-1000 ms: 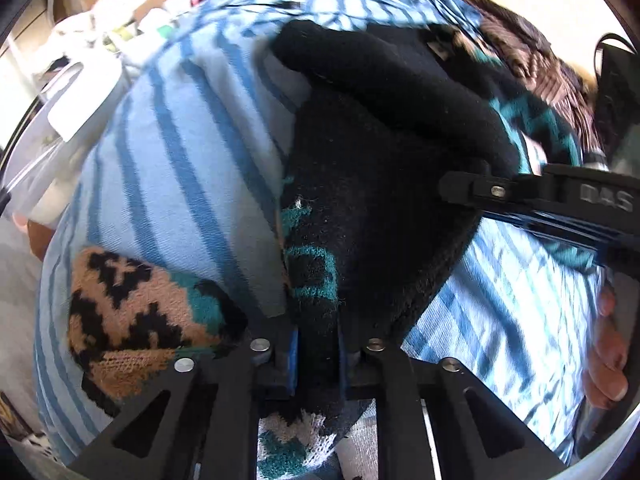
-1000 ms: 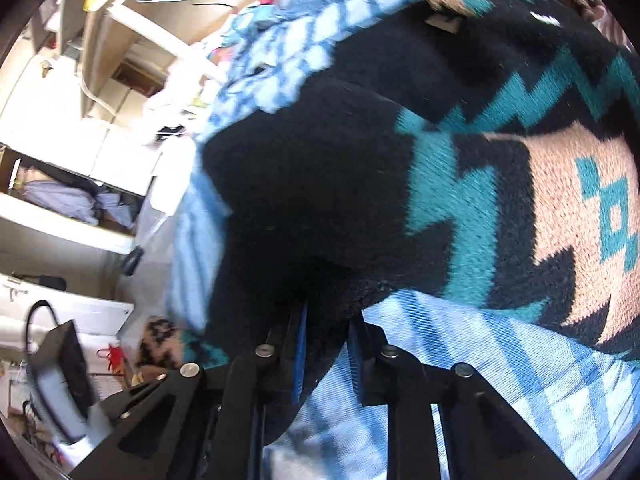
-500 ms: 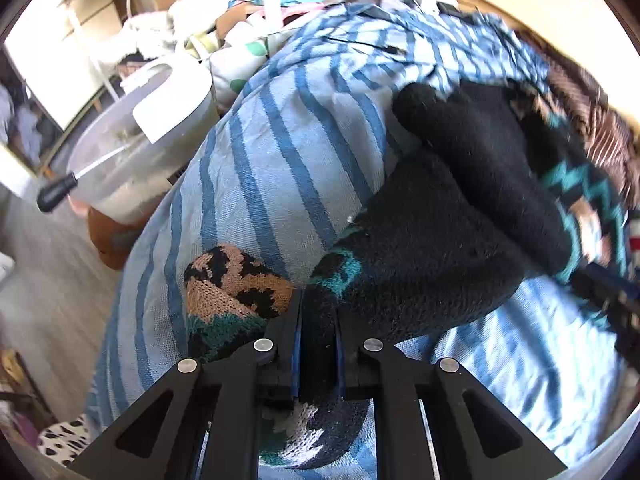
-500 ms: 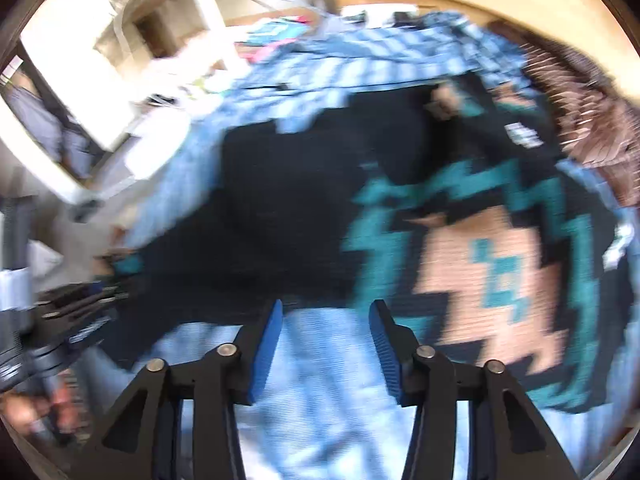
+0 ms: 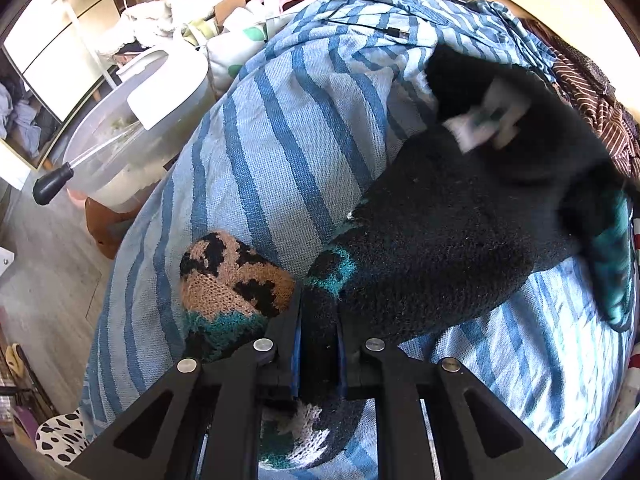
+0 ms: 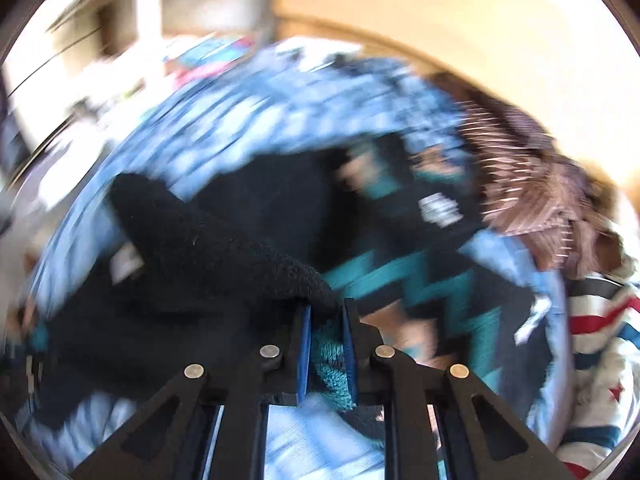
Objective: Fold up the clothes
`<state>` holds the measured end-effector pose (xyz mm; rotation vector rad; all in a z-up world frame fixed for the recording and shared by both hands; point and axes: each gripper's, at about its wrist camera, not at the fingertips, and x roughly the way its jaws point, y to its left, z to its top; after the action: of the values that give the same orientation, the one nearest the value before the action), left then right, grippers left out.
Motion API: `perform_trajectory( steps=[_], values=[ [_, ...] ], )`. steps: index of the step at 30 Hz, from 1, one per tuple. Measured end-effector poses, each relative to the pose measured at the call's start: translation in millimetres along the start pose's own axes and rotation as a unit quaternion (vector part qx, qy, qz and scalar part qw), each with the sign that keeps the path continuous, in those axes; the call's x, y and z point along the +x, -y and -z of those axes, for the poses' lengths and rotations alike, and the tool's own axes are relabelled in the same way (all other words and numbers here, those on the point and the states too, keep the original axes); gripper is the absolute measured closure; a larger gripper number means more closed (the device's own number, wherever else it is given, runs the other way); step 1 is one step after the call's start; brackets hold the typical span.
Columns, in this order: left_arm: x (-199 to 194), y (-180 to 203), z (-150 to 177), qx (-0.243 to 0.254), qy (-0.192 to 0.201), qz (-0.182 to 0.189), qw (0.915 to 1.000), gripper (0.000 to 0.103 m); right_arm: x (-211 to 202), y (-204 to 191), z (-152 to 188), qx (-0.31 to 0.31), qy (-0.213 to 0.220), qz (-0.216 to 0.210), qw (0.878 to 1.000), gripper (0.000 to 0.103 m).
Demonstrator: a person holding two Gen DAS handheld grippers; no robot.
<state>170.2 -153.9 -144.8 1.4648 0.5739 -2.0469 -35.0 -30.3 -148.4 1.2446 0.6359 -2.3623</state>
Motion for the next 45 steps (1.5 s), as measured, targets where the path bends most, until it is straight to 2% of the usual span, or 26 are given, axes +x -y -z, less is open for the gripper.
perform_trajectory(
  steps=[1, 3, 4, 5, 7, 8, 10, 12, 14, 16, 17, 18, 19, 21, 22, 25, 26, 27, 28, 30, 32, 34, 37, 41, 43, 45],
  values=[
    [0.4, -0.3, 0.0, -0.007, 0.0, 0.001, 1.0, 0.087, 11.1, 11.0, -5.2, 0.013, -0.008, 0.023, 1.0, 0.085],
    [1.0, -1.5, -0.1, -0.022, 0.0, 0.003, 0.9998, 0.087, 33.4, 33.1, -15.7, 0.038, -0.025, 0.07, 0.996, 0.077],
    [2.2, -3.0, -2.5, -0.029, -0.002, 0.007, 0.9995, 0.087, 44.5, 44.1, -21.0, 0.051, -0.034, 0.094, 0.994, 0.064],
    [3.7, -4.6, -5.5, -0.036, -0.004, 0.013, 0.9992, 0.087, 56.7, 55.8, -24.6, 0.067, -0.049, 0.103, 0.991, 0.067],
    [5.5, -8.6, -10.2, -0.05, -0.009, 0.026, 0.9984, 0.087, 69.4, 77.9, -19.6, 0.112, -0.088, 0.045, 0.989, 0.07],
    [5.6, -11.3, -11.8, -0.058, -0.014, 0.033, 0.9977, 0.087, 59.8, 86.6, -14.0, 0.135, -0.077, 0.003, 0.988, 0.07],
    [4.6, -12.6, -12.7, -0.069, -0.019, 0.042, 0.9966, 0.087, 23.8, 89.1, 0.6, 0.142, -0.019, -0.072, 0.987, 0.067],
    [1.0, -10.1, -11.5, -0.072, -0.021, 0.048, 0.996, 0.087, -6.5, 79.3, 20.4, 0.113, 0.013, -0.147, 0.983, 0.059],
    [-4.0, -8.1, -12.0, -0.072, -0.021, 0.051, 0.9959, 0.087, -29.8, 65.7, 43.0, 0.076, 0.022, -0.222, 0.972, 0.061],
    [-14.6, -6.7, -12.0, -0.068, -0.013, 0.064, 0.9955, 0.087, -27.2, 55.2, 68.5, 0.07, -0.02, -0.266, 0.961, 0.063],
    [-20.2, -6.1, -11.9, -0.066, -0.008, 0.071, 0.9953, 0.087, -18.8, 51.4, 81.7, 0.076, -0.046, -0.269, 0.959, 0.063],
    [-25.8, -5.4, -11.9, -0.065, -0.004, 0.078, 0.9949, 0.087, -10.0, 48.5, 94.9, 0.083, -0.071, -0.268, 0.957, 0.064],
    [-31.3, -4.7, -11.9, -0.063, 0.0, 0.084, 0.9945, 0.087, 0.9, 50.1, 108.1, 0.096, -0.094, -0.248, 0.959, 0.066],
    [-42.5, -3.4, -11.8, -0.059, 0.009, 0.098, 0.9934, 0.087, 22.6, 64.8, 128.9, 0.136, -0.127, -0.171, 0.968, 0.067],
    [-48.1, -2.7, -11.7, -0.057, 0.014, 0.105, 0.9927, 0.087, 23.8, 77.8, 130.1, 0.157, -0.12, -0.143, 0.97, 0.073],
    [-71.0, -1.9, -27.3, -0.055, 0.059, 0.174, 0.9813, 0.087, 20.3, 112.3, 119.9, 0.194, -0.085, -0.075, 0.974, 0.073],
    [-77.7, 1.5, -31.8, -0.056, 0.07, 0.193, 0.977, 0.071, 16.6, 120.0, 110.0, 0.192, -0.069, -0.06, 0.977, 0.073],
    [-82.3, 9.5, -36.2, -0.053, 0.074, 0.209, 0.9736, 0.05, 14.8, 122.8, 98.9, 0.184, -0.057, -0.047, 0.98, 0.073],
    [-82.3, 20.5, -41.7, -0.043, 0.076, 0.222, 0.971, 0.02, 14.2, 125.2, 87.3, 0.176, -0.047, -0.035, 0.983, 0.073],
    [-80.8, 43.6, -47.5, -0.015, 0.083, 0.226, 0.9705, 0.019, 24.3, 132.8, 61.8, 0.171, -0.042, -0.023, 0.984, 0.073],
    [-74.0, 75.1, -49.6, 0.041, 0.083, 0.202, 0.975, 0.02, 35.3, 144.5, 38.4, 0.176, -0.04, -0.014, 0.983, 0.073],
    [-65.2, 107.0, -49.8, 0.103, 0.082, 0.175, 0.9757, 0.021, 42.3, 154.3, 15.5, 0.182, -0.037, -0.007, 0.983, 0.073],
    [-42.7, 155.1, -40.8, 0.188, 0.074, 0.159, 0.9665, 0.022, 82.6, 163.5, -21.5, 0.166, -0.046, 0.008, 0.985, 0.062],
    [-11.1, 205.7, -29.6, 0.263, 0.058, 0.149, 0.9514, 0.035, 119.8, 173.9, -38.5, 0.154, -0.091, 0.005, 0.984, 0.06],
    [1.4, 225.5, -25.7, 0.293, 0.054, 0.141, 0.9441, 0.035, 111.0, 183.5, -34.3, 0.172, -0.076, -0.018, 0.982, 0.061],
    [12.9, 234.5, -26.4, 0.301, 0.044, 0.136, 0.9429, 0.035, 85.4, 196.9, -19.6, 0.206, -0.039, -0.042, 0.977, 0.058]
  ],
)
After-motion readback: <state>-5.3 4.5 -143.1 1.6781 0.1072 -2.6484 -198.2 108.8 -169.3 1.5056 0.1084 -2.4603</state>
